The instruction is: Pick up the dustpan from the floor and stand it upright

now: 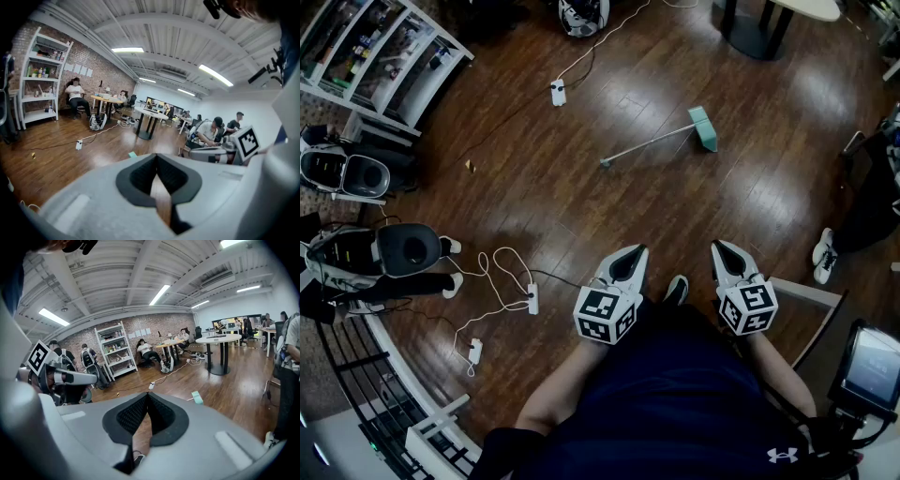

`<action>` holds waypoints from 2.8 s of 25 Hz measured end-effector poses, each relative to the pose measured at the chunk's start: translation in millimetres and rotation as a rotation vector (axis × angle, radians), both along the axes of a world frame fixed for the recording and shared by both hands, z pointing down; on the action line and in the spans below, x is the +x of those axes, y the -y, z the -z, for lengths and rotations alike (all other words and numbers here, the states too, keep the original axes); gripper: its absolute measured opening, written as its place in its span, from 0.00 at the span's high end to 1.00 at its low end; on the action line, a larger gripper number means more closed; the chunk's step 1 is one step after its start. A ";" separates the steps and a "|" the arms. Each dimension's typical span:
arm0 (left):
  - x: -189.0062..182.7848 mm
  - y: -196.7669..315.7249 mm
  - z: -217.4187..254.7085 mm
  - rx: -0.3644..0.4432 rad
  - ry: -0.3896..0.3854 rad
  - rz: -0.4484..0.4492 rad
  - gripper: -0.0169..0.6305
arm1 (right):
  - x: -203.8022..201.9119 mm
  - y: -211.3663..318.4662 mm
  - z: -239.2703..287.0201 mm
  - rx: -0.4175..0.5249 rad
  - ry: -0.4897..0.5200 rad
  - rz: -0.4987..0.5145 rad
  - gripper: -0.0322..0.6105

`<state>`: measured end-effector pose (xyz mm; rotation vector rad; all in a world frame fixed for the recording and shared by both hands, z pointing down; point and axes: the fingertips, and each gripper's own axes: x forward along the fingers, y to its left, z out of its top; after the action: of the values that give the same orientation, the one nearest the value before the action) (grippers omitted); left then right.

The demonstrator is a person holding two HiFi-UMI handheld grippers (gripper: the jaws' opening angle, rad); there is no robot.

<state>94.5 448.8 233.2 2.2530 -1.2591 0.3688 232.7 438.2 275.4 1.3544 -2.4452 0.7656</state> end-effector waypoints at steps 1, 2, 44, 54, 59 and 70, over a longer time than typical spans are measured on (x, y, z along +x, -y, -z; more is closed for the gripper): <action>0.2 -1.4 1.6 -0.003 -0.003 0.004 0.97 | 1.0 -0.4 0.1 -0.006 -0.002 0.004 0.93; 0.2 -2.1 3.0 -0.006 -0.007 0.010 0.97 | 1.7 -0.1 0.0 -0.011 -0.003 0.008 0.93; -56.6 242.7 -19.2 -0.095 -0.080 -0.075 0.97 | -78.3 251.4 -16.0 -0.148 -0.026 0.026 0.93; -31.3 260.1 -0.1 -0.072 -0.034 -0.007 0.97 | -89.5 287.6 -8.4 -0.124 0.065 0.142 0.93; 0.9 289.6 -23.6 -0.128 -0.040 0.077 0.97 | -66.4 329.3 -23.9 -0.149 0.115 0.209 0.93; -56.2 315.5 -45.0 -0.173 -0.088 0.243 0.97 | -107.6 359.9 -44.6 -0.191 0.082 0.298 0.93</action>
<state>38.2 133.3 278.2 1.9250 -1.3799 0.2733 125.1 78.3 320.0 0.8816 -2.4808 0.9626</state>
